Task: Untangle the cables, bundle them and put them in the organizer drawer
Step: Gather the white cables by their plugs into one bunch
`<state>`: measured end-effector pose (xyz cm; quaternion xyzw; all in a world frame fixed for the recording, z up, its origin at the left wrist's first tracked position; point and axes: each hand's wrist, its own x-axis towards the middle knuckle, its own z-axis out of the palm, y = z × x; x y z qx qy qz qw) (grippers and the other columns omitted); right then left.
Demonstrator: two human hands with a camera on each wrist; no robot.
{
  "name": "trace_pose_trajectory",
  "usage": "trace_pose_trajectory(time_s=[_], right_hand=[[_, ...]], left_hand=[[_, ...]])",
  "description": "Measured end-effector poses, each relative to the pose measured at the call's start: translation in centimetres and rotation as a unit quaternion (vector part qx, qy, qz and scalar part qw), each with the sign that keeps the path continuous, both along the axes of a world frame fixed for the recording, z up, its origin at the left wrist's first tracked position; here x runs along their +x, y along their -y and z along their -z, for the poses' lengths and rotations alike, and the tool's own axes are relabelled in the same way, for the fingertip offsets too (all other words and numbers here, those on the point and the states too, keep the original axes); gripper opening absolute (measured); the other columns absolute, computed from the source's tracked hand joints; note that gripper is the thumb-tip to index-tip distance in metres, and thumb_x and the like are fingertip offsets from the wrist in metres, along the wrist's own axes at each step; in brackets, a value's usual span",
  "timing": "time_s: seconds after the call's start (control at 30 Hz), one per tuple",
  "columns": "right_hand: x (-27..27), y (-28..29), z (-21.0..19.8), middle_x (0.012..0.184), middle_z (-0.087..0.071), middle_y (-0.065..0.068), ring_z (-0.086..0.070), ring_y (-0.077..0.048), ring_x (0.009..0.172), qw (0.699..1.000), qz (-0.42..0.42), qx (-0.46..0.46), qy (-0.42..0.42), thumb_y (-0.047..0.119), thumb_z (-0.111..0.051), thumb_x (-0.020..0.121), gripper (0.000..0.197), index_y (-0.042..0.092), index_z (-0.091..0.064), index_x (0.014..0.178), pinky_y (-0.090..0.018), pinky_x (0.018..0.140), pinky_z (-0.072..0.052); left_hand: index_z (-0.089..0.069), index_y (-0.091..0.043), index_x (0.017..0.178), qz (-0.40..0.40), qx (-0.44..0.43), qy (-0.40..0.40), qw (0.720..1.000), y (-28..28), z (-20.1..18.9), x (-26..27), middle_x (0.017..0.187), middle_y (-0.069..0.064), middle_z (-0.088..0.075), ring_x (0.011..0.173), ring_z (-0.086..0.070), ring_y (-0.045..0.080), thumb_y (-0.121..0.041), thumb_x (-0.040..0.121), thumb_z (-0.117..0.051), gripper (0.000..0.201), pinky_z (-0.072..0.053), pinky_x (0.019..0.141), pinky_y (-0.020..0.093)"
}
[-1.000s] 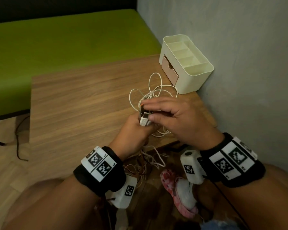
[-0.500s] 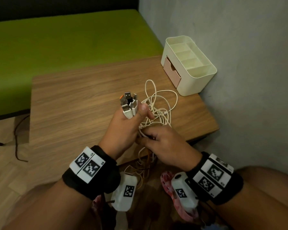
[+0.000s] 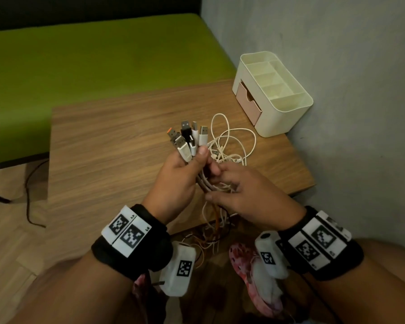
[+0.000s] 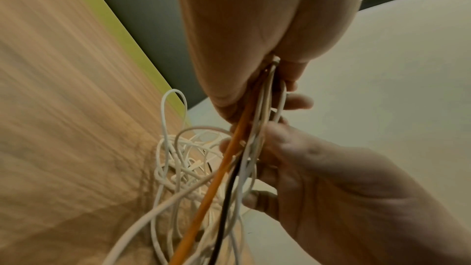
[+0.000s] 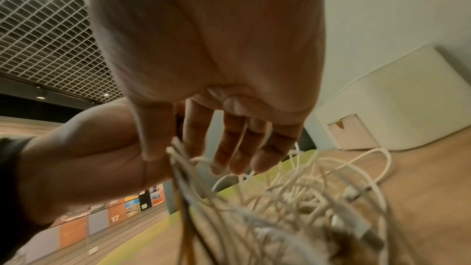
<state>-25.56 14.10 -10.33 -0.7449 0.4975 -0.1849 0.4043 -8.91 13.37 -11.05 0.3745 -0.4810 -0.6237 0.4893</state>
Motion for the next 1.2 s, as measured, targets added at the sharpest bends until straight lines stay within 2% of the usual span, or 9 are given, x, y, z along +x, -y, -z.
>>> trace_pose_trajectory(time_s=[0.13, 0.23, 0.47, 0.57, 0.63, 0.73, 0.83, 1.07, 1.2], right_hand=[[-1.8, 0.8, -2.3, 0.116, -0.064, 0.017, -0.059, 0.002, 0.107, 0.993, 0.099, -0.021, 0.065, 0.04, -0.064, 0.09, 0.035, 0.031, -0.065, 0.123, -0.03, 0.091, -0.052], [-1.8, 1.0, -3.1, 0.134, -0.061, 0.011, -0.056, 0.0, 0.123, 0.974, 0.108, 0.017, 0.2, 0.02, -0.057, 0.098, 0.047, 0.022, -0.047, 0.144, -0.025, 0.103, -0.048], [-1.9, 1.2, -2.7, 0.139, -0.057, 0.017, -0.049, 0.001, 0.13, 0.982, 0.056, 0.018, 0.179, 0.022, -0.05, 0.101, 0.041, 0.033, -0.048, 0.141, -0.028, 0.108, -0.042], [-3.5, 2.1, -2.2, 0.113, -0.068, 0.016, -0.062, -0.001, 0.106, 0.995, 0.081, -0.006, 0.062, 0.029, -0.057, 0.098, 0.023, 0.037, -0.065, 0.118, -0.029, 0.092, -0.05], [-3.5, 2.0, -1.6, 0.1, -0.069, 0.018, -0.063, 0.0, 0.093, 0.993, -0.002, 0.068, -0.101, 0.037, -0.061, 0.095, 0.013, 0.038, -0.07, 0.105, -0.033, 0.087, -0.053], [-2.1, 1.6, -0.1, 0.113, -0.066, 0.017, -0.06, -0.004, 0.098, 0.962, -0.094, 0.126, -0.221, 0.037, -0.061, 0.095, 0.026, 0.041, -0.064, 0.121, -0.031, 0.089, -0.051], [-1.5, 2.0, 0.5, 0.117, -0.065, 0.012, -0.061, -0.007, 0.099, 0.974, -0.042, 0.114, -0.189, 0.032, -0.06, 0.097, 0.037, 0.039, -0.056, 0.132, -0.029, 0.086, -0.052], [-3.9, 3.7, -0.4, 0.087, -0.073, 0.011, -0.066, 0.001, 0.079, 0.995, 0.057, 0.075, -0.023, 0.027, -0.064, 0.093, 0.007, 0.028, -0.071, 0.096, -0.021, 0.074, -0.051], [-4.6, 5.1, 0.1, 0.091, -0.068, 0.006, -0.058, 0.006, 0.077, 0.981, 0.187, -0.036, 0.029, 0.022, -0.067, 0.092, 0.008, 0.025, -0.072, 0.098, -0.004, 0.064, -0.043]], left_hand=[[-0.051, -0.014, 0.075, 0.016, 0.0, 0.032, 0.999, 0.4, 0.5, 0.3, 0.063, -0.002, -0.05, 0.066, -0.056, 0.018, -0.032, 0.097, -0.042, 0.03, -0.047, 0.067, 0.033], [-0.048, -0.01, 0.081, 0.098, 0.009, 0.039, 0.994, 0.2, 1.0, -0.4, 0.061, -0.006, -0.046, 0.058, -0.05, 0.012, -0.028, 0.096, -0.044, 0.024, -0.045, 0.062, 0.031], [-0.051, -0.014, 0.08, 0.129, 0.034, 0.07, 0.989, 0.2, 1.4, -0.4, 0.065, -0.002, -0.043, 0.057, -0.042, 0.014, -0.032, 0.095, -0.052, 0.023, -0.042, 0.064, 0.04], [-0.044, -0.012, 0.078, 0.092, 0.073, 0.003, 0.993, 1.2, 0.7, 0.5, 0.061, -0.004, -0.036, 0.053, -0.036, 0.012, -0.029, 0.094, -0.047, 0.024, -0.041, 0.057, 0.031], [-0.042, -0.012, 0.078, 0.081, 0.076, -0.019, 0.994, 1.5, 0.4, 0.9, 0.059, -0.005, -0.033, 0.05, -0.033, 0.01, -0.028, 0.094, -0.044, 0.024, -0.039, 0.052, 0.025], [-0.04, -0.013, 0.078, 0.08, 0.093, -0.045, 0.991, 1.4, 0.2, 1.2, 0.057, -0.005, -0.029, 0.047, -0.027, 0.008, -0.03, 0.095, -0.042, 0.025, -0.033, 0.046, 0.021], [-0.04, -0.016, 0.076, 0.1, 0.112, -0.042, 0.988, 1.3, -0.2, 1.4, 0.057, -0.006, -0.025, 0.046, -0.021, 0.006, -0.035, 0.094, -0.043, 0.027, -0.022, 0.042, 0.019], [-0.041, -0.017, 0.076, 0.06, 0.108, -0.037, 0.992, 1.8, -0.4, 2.3, 0.056, -0.008, -0.025, 0.046, -0.021, 0.005, -0.038, 0.094, -0.043, 0.027, -0.021, 0.041, 0.017], [-0.041, -0.018, 0.077, 0.03, 0.096, -0.033, 0.994, 2.3, -0.2, 2.2, 0.058, -0.006, -0.025, 0.047, -0.022, 0.007, -0.037, 0.096, -0.042, 0.028, -0.023, 0.042, 0.019]])
